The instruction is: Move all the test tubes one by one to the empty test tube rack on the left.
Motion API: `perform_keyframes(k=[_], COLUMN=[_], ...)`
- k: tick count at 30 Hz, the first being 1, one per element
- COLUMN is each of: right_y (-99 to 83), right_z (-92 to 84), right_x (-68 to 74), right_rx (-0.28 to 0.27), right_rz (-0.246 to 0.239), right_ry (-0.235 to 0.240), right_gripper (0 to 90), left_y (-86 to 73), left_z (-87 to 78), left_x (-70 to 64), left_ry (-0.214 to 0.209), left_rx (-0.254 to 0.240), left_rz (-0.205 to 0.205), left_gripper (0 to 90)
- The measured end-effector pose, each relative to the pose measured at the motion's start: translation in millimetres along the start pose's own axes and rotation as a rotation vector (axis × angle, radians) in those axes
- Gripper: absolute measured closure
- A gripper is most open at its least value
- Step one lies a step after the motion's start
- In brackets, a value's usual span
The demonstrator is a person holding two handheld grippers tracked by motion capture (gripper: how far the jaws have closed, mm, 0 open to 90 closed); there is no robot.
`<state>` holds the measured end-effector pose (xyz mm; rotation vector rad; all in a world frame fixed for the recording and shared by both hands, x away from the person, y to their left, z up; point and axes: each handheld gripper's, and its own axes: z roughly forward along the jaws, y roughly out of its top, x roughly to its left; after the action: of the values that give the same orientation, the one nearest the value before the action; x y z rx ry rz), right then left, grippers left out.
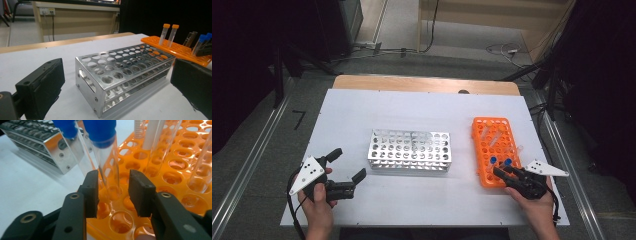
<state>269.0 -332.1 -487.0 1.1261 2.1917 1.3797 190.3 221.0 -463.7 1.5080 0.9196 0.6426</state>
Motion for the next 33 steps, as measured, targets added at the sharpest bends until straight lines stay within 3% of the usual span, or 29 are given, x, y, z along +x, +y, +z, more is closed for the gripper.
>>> perform_keyframes(k=[4,6,9,12,17,25,33], right_y=[-1.1,-1.5,-0.6,2.0,11.0,16.9,21.8], right_z=[1.4,1.6,1.0,-2.6,-17.3,-40.0,-34.8], right_x=[2.3,3.7,4.2,3.2,7.2,10.2,27.6], right_rx=[-0.01,-0.005,0.0,-0.022,-0.058,-0.074,-0.057], right_rz=[-0.024,-0.046,-0.057,-0.046,-0.07,-0.047,-0.082], right_ry=[-0.028,-0.017,-0.02,-0.006,-0.019,0.024,0.123], right_gripper=[71.1,74.0,74.9,75.0,75.1,75.2,75.2], left_y=[-0.4,-0.1,0.0,0.2,1.0,2.2,4.1], left_z=[0.4,0.6,0.9,1.2,0.9,0.2,0.3], left_x=[-1.0,-2.0,-2.6,-3.2,-4.3,-4.4,-7.3], left_ry=[-0.005,-0.006,-0.009,-0.023,-0.026,-0.03,-0.039], left_rx=[0.005,0.005,0.004,0.006,0.003,0.0,-0.002], left_rz=[0.0,0.0,-0.003,-0.002,-0.002,-0.004,0.006], left_gripper=[0.0,0.0,0.0,0.0,0.0,0.0,0.0])
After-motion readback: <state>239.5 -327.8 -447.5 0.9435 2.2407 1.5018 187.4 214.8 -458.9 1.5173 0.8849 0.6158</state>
